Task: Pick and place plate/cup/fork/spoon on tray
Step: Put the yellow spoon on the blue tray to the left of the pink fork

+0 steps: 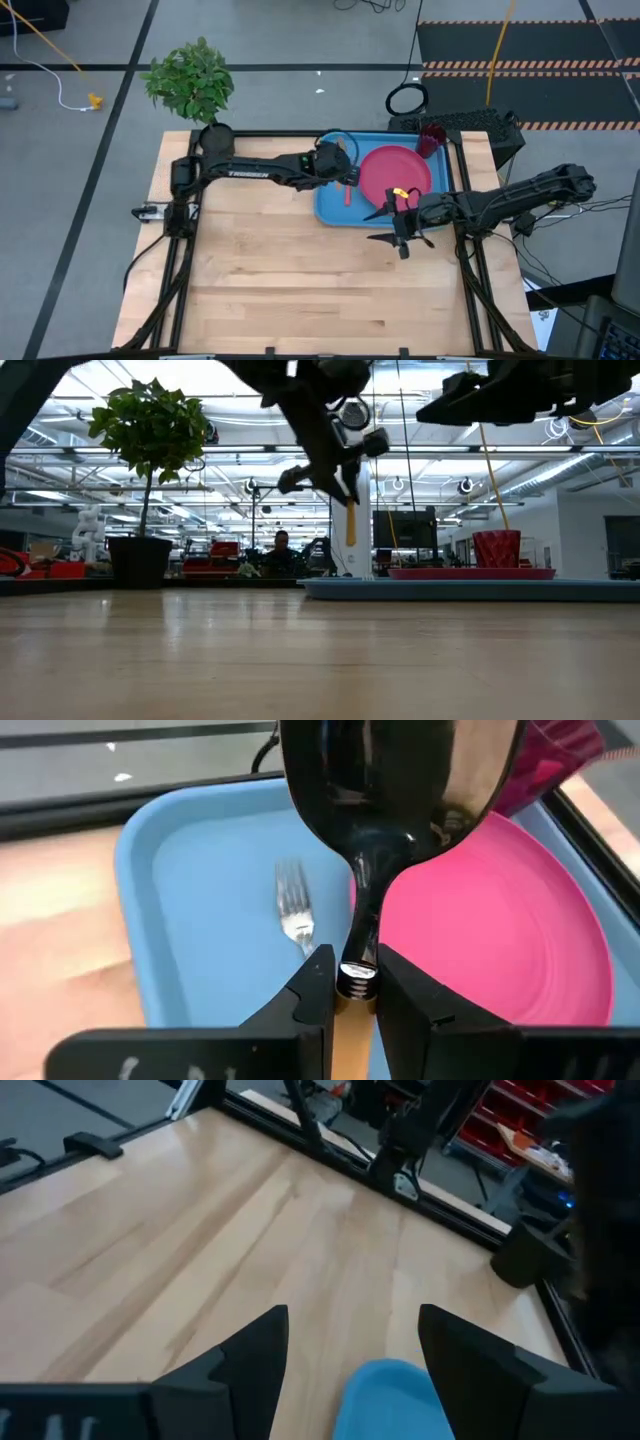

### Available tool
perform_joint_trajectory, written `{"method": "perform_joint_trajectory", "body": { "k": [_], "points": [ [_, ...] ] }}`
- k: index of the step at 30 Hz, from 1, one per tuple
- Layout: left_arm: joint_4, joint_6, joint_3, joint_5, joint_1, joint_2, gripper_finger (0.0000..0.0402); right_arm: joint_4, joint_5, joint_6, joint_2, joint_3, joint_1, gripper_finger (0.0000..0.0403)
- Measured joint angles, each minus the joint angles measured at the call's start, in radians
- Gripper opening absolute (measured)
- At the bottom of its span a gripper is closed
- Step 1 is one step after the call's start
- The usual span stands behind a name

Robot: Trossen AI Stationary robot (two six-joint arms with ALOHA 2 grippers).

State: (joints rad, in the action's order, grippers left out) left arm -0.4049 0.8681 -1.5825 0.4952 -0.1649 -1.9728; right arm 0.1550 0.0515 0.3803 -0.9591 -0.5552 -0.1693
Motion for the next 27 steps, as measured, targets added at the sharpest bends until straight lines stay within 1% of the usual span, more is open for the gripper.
{"method": "perform_joint_trajectory", "body": {
  "k": [3,5,7,9,10,14,18,23,27],
  "points": [
    [-0.084,-0.044,-0.134,-0.003,0.0,-0.054,0.0052,0.045,0.001,0.018,-0.052,0.0,0.002,0.0216],
    [-0.215,-0.037,-0.226,-0.005,-0.005,-0.087,0.0052,0.071,0.001,0.025,-0.078,0.0,0.002,0.0216],
    [-0.349,0.013,-0.297,-0.004,-0.012,-0.127,0.0052,0.08,0.002,0.028,-0.093,0.0,0.002,0.0216],
    [-0.456,0.072,-0.33,-0.006,-0.017,-0.162,0.0052,0.086,0.0,0.03,-0.105,0.0,0.002,0.0216],
    [-0.48,0.099,-0.336,-0.021,-0.019,-0.176,0.0052,0.082,0.001,0.032,-0.107,0.0,0.002,0.0216],
    [-0.462,0.159,-0.337,-0.113,-0.028,-0.21,0.0052,0.083,0.003,0.033,-0.106,0.0,0.003,0.0216],
    [-0.467,0.176,-0.336,-0.173,-0.049,-0.262,0.0052,0.082,0.003,0.028,-0.099,0.0,0.004,0.0216],
    [-0.46,0.22,-0.336,-0.189,-0.071,-0.267,0.0052,0.081,0.003,0.03,-0.1,0.0,0.004,0.0216],
    [-0.462,0.226,-0.336,-0.199,-0.078,-0.267,0.0052,0.081,0.003,0.052,-0.1,0.0,0.004,0.0216]
  ]
}}
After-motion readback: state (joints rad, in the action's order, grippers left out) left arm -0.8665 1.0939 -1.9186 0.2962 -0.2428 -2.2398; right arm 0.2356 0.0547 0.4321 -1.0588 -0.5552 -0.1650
